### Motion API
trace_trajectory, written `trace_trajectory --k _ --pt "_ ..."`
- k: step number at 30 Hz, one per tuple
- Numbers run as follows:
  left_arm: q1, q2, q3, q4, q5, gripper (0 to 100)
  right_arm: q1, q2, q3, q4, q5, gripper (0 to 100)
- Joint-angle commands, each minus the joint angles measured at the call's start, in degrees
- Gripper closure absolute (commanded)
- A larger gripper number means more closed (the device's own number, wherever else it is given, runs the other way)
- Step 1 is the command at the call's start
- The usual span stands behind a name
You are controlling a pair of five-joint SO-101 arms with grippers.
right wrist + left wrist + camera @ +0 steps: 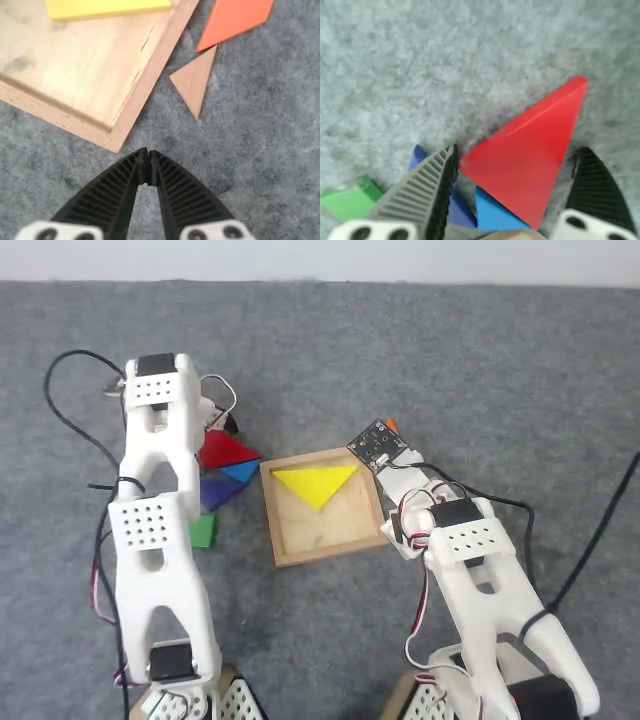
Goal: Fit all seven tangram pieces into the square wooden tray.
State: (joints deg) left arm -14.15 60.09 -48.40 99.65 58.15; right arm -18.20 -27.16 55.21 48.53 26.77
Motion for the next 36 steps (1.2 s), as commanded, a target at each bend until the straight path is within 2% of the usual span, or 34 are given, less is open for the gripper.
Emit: trace_trajectory --k 1,5,10,14,20,26,30,36 --pt "-1.49 0.09 -2.59 1.05 -6.07 67 0.57 -2.68 -0.18 -1.01 0.0 98.9" --pt "-1.49 0.09 -2.59 1.05 -10.64 73 0.66 -2.68 -0.18 -1.01 0.0 98.9" --pt "-1.58 0.09 -2.59 1.05 -10.81 80 0.66 -2.68 -0.18 -1.01 0.0 98.9" --pt "-1.58 0.09 -2.07 1.05 -10.9 80 0.66 -2.68 -0.18 -1.01 0.0 98.9" --pt "-0.79 -0.18 0.66 1.14 -13.63 79 0.66 -2.68 -0.18 -1.01 0.0 98.9" --pt "-0.53 -9.23 11.38 1.14 -13.98 65 0.66 -2.68 -0.18 -1.01 0.0 98.9" --pt "-0.44 -16.0 19.3 0.79 -13.8 65 0.66 -2.68 -0.18 -1.01 0.0 98.9" --pt "-0.44 -16.53 19.82 -1.58 -8.79 65 0.66 -2.68 -0.18 -1.01 0.0 98.9"
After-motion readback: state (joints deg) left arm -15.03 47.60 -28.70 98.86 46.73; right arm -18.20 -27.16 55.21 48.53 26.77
